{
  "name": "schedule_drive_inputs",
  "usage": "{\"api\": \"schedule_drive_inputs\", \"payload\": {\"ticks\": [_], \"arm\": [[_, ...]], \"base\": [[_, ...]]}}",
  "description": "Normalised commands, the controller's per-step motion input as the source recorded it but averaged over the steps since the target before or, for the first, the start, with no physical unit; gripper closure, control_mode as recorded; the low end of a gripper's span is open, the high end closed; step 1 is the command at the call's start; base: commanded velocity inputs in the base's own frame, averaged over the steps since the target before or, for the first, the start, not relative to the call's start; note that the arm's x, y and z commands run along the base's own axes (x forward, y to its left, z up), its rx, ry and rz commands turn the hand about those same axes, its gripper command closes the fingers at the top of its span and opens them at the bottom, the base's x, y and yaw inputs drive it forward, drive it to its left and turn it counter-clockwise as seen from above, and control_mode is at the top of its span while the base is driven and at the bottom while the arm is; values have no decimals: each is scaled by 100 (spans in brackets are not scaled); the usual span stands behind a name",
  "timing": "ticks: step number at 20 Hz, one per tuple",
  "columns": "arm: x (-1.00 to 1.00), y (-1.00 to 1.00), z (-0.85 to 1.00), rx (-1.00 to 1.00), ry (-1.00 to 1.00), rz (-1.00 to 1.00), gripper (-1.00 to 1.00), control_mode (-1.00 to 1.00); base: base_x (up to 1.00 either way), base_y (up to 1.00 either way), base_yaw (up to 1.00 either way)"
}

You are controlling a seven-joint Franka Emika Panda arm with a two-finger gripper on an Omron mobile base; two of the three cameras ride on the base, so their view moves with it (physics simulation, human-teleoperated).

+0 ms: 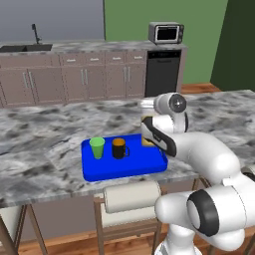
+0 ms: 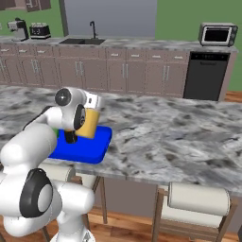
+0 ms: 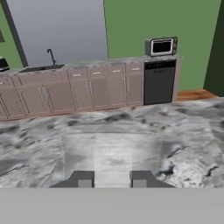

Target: There is a tray on the dining counter. Grab the cup, mug, and pitcher and place them on the tray. The pitcher may be placed next to the tray if it cannot fit the tray.

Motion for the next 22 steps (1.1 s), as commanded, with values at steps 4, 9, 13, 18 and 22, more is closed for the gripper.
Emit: {"api": "schedule_drive_inputs", "payload": {"ticks": [4, 9, 13, 18, 22], "arm": [[0, 2, 0, 0, 0, 0, 100, -100], [0, 0, 0, 0, 0, 0, 100, -100], [0, 0, 0, 0, 0, 0, 100, -100], [-2, 0, -3, 0, 0, 0, 100, -100], [-6, 0, -10, 0, 0, 0, 100, -100]], "base": [[0, 0, 0], [0, 0, 0], [0, 0, 0], [0, 0, 0], [0, 0, 0]]}}
